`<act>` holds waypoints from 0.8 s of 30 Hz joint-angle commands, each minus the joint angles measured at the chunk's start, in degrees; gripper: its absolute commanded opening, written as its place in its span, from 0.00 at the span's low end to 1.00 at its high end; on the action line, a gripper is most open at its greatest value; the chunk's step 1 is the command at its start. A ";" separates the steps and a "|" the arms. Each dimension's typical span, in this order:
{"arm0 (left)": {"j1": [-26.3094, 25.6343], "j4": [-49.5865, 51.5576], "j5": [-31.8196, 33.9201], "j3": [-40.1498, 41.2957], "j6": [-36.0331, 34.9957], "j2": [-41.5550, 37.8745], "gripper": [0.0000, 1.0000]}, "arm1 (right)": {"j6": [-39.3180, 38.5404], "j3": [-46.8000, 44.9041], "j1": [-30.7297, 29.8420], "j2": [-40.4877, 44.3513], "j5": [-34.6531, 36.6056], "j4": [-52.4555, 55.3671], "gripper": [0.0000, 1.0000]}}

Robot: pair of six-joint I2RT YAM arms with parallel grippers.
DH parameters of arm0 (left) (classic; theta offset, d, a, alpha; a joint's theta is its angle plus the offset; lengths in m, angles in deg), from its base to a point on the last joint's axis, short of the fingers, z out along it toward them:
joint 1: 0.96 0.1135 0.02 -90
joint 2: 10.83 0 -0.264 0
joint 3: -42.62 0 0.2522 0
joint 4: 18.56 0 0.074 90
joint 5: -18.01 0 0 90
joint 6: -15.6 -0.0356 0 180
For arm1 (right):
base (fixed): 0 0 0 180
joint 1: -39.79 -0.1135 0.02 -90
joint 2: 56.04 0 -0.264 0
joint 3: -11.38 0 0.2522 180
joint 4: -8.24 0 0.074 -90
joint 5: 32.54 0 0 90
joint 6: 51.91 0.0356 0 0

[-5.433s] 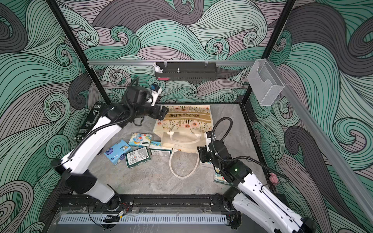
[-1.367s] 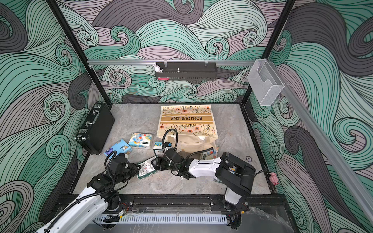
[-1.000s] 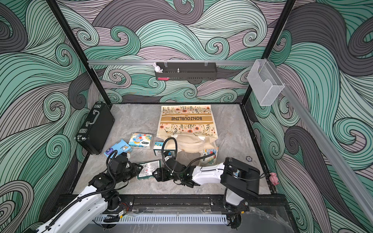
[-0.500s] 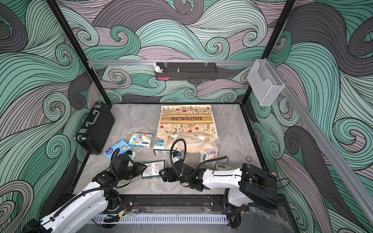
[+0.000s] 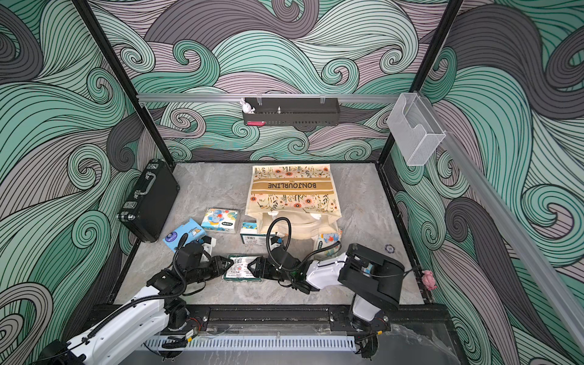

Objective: Put tissues into the canvas bag
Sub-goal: Move the pack of facial tissues to the center of the board, then pick up the pack of facial tissues from the center of the board.

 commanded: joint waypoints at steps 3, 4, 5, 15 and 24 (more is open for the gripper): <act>-0.59 1.68 -3.10 2.80 0.25 3.56 0.29 | 6.25 -0.82 0.07 -7.10 -4.43 -12.93 0.76; -0.68 1.56 -3.07 2.86 0.25 3.72 0.29 | 6.10 -0.74 -0.02 -7.32 -4.70 -13.80 0.75; -0.70 1.48 -3.11 2.78 0.24 3.87 0.29 | 5.77 -0.71 -0.04 -7.20 -4.75 -13.83 0.74; -0.62 3.48 -0.44 1.19 0.08 2.32 0.29 | -1.85 -1.70 -0.02 3.85 -4.30 -4.55 0.71; -0.66 2.15 -3.87 -0.17 -0.84 4.06 0.30 | -5.22 0.12 -1.47 5.64 -8.70 -6.40 0.69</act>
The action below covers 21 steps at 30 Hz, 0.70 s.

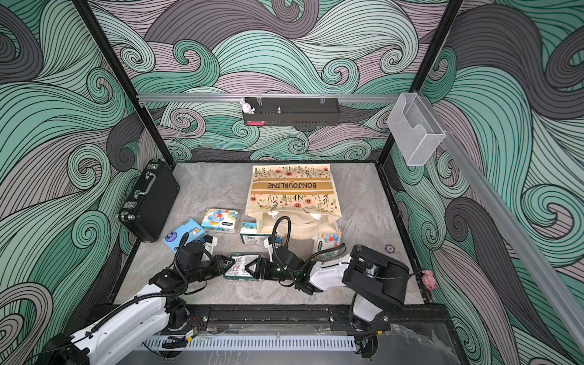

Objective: Put tissues into the canvas bag
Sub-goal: Pick up the pack of facial tissues from the center of the board.

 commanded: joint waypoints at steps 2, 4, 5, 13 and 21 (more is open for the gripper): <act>-0.65 5.41 -3.44 -0.93 -0.89 2.64 0.30 | -2.13 2.00 -1.14 2.12 -1.44 -2.91 0.68; -0.65 5.05 -3.80 -1.05 -0.64 2.95 0.30 | -2.49 2.04 -1.12 2.96 -0.52 -1.53 0.65; -0.61 4.87 -3.99 -1.05 -0.41 2.85 0.31 | -2.62 1.98 -1.12 3.40 -0.21 -1.01 0.64; -0.65 9.94 -3.50 -4.64 -1.16 -0.91 0.64 | -10.18 0.84 -1.19 12.96 4.99 10.22 0.51; -0.67 13.63 -1.90 -11.04 -1.16 -6.98 0.73 | -21.60 -5.20 0.41 35.07 7.98 22.27 0.42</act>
